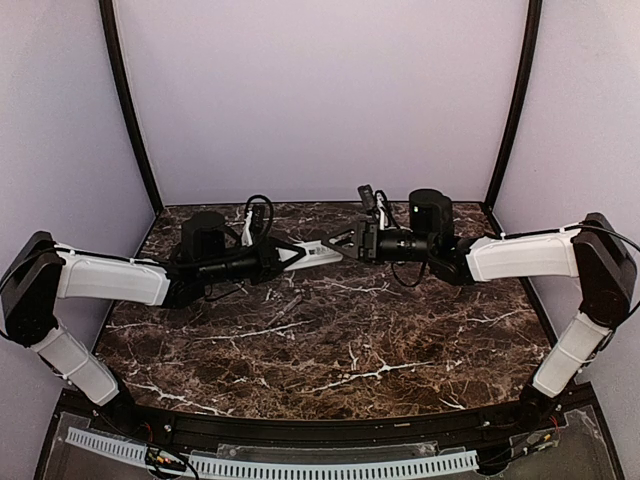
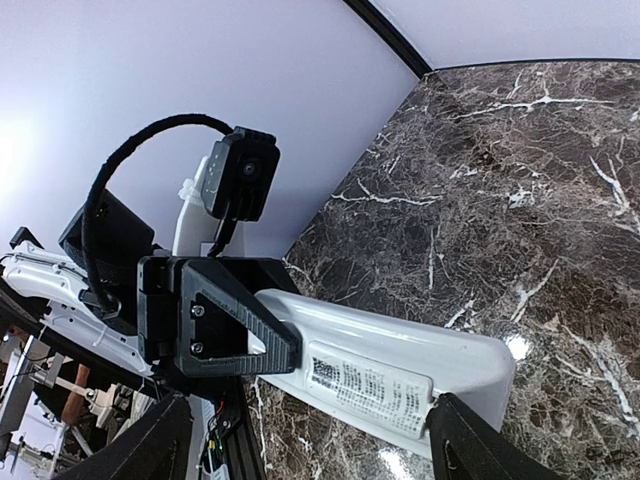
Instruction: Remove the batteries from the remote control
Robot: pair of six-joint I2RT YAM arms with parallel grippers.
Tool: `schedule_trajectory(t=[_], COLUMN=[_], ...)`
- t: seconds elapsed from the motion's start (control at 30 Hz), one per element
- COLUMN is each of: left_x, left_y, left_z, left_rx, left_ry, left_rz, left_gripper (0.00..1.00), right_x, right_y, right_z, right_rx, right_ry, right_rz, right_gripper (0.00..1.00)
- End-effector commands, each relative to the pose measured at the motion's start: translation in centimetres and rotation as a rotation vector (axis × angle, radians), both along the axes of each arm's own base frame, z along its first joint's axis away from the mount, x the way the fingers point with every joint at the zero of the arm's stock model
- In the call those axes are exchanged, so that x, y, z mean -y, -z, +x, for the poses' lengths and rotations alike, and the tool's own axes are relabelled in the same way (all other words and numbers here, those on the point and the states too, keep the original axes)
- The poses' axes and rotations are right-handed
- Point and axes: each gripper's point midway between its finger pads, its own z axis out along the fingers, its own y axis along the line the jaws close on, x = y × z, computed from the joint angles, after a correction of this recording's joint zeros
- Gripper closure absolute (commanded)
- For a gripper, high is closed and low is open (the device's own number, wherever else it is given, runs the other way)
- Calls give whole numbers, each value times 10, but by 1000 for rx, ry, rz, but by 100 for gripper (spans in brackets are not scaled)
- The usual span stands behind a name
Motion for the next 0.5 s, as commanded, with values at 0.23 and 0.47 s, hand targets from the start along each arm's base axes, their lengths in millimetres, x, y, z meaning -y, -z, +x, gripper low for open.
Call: schedule_trajectory(t=[0.23,0.47], left_x=[22,22], left_y=[-122,-123], left_z=[-75,-81], left_rx=[330,346], left_ry=[342,377], left_rz=[-306,-299], left_gripper=[100,100], right_x=[-14,-13], right_y=[8,-1], right_z=[-52,-59], right_rx=[-66,-63], right_ry=[-226,-270], right_rz=[27,56], right_gripper=[19,19])
